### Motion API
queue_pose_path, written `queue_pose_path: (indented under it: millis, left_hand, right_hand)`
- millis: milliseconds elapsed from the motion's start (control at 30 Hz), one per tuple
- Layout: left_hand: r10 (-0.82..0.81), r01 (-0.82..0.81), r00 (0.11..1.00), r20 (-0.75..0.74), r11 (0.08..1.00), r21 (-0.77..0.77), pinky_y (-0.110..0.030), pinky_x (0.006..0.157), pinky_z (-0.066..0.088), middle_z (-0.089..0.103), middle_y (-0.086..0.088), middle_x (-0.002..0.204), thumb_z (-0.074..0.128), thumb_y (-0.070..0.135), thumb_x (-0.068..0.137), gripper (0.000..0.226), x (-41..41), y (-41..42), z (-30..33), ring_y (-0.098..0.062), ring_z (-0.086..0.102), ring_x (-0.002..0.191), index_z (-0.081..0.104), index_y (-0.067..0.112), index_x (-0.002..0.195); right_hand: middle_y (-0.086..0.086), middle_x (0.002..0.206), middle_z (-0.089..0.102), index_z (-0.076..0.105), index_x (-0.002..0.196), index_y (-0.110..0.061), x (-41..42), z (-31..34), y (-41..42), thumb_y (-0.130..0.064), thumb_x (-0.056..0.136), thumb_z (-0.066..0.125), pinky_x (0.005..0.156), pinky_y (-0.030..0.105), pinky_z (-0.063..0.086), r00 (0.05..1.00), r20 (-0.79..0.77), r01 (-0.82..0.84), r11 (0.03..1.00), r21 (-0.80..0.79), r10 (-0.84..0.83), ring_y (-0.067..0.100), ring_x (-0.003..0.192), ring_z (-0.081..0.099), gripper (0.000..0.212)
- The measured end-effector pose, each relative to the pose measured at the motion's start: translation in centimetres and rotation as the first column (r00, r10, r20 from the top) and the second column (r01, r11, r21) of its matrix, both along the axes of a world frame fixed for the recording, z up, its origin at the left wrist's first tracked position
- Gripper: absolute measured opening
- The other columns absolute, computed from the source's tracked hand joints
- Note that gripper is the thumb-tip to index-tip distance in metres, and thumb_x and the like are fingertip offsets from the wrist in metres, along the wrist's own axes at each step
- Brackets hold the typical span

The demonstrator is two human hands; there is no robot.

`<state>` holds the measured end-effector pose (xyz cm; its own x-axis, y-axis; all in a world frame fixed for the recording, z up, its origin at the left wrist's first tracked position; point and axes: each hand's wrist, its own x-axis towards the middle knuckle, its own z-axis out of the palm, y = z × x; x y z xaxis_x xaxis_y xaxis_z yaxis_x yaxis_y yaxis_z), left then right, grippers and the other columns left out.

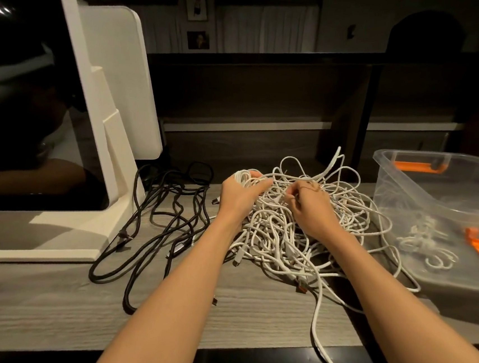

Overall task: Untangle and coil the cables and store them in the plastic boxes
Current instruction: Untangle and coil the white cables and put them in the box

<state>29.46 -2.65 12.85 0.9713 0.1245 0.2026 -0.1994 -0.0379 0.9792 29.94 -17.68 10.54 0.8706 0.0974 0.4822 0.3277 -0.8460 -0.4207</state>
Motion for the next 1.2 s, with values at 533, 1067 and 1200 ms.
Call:
queue_pose_path:
  millis: [533,1067,1200]
  left_hand:
    - [-0.171,0.153,0.982,0.075,0.967,0.206,-0.008,0.044,0.032,0.051,0.019,0.046,0.069,0.022,0.089,0.008,-0.6,0.1,0.8,0.004,0.045,0.041,0.072,0.016,0.091]
    - [-0.036,0.051,0.999,-0.036,0.785,0.617,-0.035,0.072,0.057,0.069,-0.001,0.087,0.069,0.018,0.086,0.010,1.2,-0.2,-0.8,-0.017,0.065,0.077,0.072,0.021,0.094]
    - [0.062,-0.053,0.998,0.011,0.730,0.681,-0.039,0.070,0.055,0.068,-0.004,0.085,0.071,0.025,0.085,0.013,1.7,-0.7,-1.3,-0.024,0.066,0.079,0.069,0.018,0.095]
  right_hand:
    - [0.002,0.086,0.069,0.071,0.097,-0.010,-1.1,1.0,0.3,-0.020,0.091,0.062,0.072,0.028,0.052,0.967,0.244,-0.042,0.898,0.439,-0.074,0.013,0.077,0.062,0.015]
    - [-0.001,0.085,0.072,0.071,0.089,-0.017,-1.0,1.1,-0.1,-0.015,0.093,0.060,0.075,0.016,0.050,0.976,0.090,-0.211,0.769,0.603,0.197,0.003,0.081,0.065,0.012]
    - [0.008,0.085,0.071,0.069,0.090,-0.019,-1.2,1.3,-0.4,-0.016,0.095,0.055,0.080,0.031,0.052,0.957,0.078,-0.264,0.727,0.634,0.279,0.023,0.085,0.066,0.015]
